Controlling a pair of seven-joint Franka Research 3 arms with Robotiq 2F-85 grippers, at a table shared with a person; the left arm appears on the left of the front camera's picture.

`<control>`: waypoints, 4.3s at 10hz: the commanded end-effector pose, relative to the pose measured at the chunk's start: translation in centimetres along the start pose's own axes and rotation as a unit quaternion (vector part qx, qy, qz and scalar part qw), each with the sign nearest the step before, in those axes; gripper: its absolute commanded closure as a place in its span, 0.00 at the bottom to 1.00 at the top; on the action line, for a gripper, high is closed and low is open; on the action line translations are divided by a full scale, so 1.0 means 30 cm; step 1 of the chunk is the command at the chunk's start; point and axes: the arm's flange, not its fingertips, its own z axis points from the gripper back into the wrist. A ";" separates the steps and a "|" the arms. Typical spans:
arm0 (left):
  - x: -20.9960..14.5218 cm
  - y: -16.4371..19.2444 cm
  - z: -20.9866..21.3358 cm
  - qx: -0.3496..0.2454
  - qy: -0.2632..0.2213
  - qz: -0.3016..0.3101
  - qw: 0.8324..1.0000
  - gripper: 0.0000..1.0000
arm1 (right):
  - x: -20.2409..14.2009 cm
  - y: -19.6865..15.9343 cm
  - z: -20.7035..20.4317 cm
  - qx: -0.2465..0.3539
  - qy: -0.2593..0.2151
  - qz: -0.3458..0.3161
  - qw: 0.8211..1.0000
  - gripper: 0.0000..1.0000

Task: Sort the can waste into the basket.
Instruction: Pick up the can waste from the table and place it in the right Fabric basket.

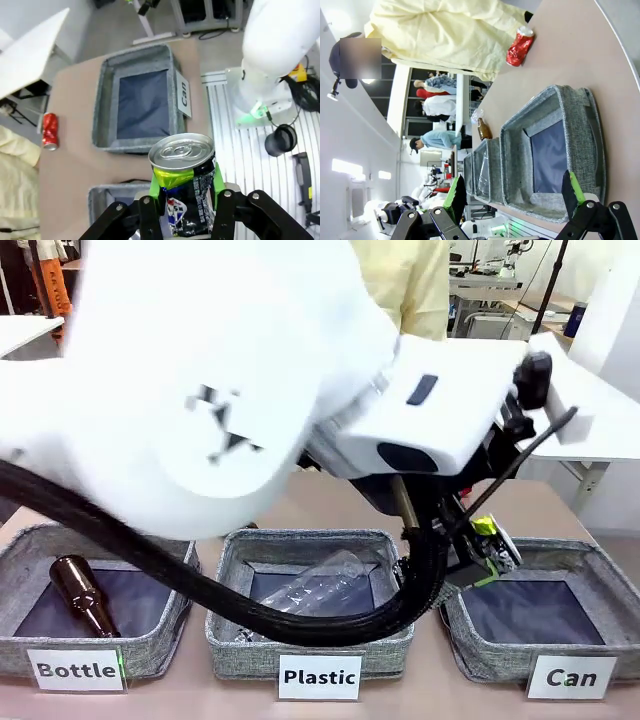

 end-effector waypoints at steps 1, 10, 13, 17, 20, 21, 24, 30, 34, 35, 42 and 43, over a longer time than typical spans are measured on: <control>-0.024 0.062 0.024 -0.008 0.012 -0.009 1.000 0.56 | 0.007 0.002 0.000 0.010 -0.007 0.012 1.000 0.00; 0.054 0.056 -0.044 -0.022 0.000 -0.047 0.999 0.56 | 0.007 0.002 0.000 0.010 -0.007 0.012 1.000 0.00; 0.301 0.274 -0.254 -0.088 0.040 -0.108 0.989 0.56 | 0.007 0.002 0.000 0.010 -0.007 0.012 1.000 0.00; 0.433 0.499 -0.533 -0.116 0.049 -0.104 0.987 0.56 | 0.007 0.002 0.000 0.010 -0.007 0.012 1.000 0.00; 0.399 0.538 -0.642 -0.139 0.047 -0.091 0.985 0.56 | 0.007 0.002 0.000 0.010 -0.007 0.012 1.000 0.00; 0.390 0.545 -0.662 -0.140 0.052 -0.089 0.985 0.56 | 0.007 0.002 0.000 0.010 -0.007 0.012 1.000 0.00; 0.390 0.549 -0.662 -0.136 0.056 -0.099 0.984 0.05 | 0.007 0.002 0.000 0.010 -0.007 0.012 1.000 0.00; 0.381 0.524 -0.607 -0.135 0.050 -0.105 0.984 0.00 | 0.007 0.002 0.000 0.010 -0.007 0.012 1.000 0.00; 0.246 0.493 -0.080 -0.116 0.029 -0.086 0.989 0.00 | 0.007 0.002 0.000 0.010 -0.007 0.012 1.000 0.00; 0.171 0.477 0.032 -0.113 0.021 -0.063 0.991 0.00 | 0.007 0.002 0.000 0.010 -0.007 0.012 1.000 0.00; -0.797 0.377 0.656 -0.062 -0.177 0.277 0.942 0.00 | 0.007 0.002 0.000 0.010 -0.007 0.012 1.000 0.00; -0.951 0.303 0.676 -0.068 -0.193 0.351 0.914 0.00 | 0.007 0.002 0.000 0.010 -0.007 0.012 1.000 0.00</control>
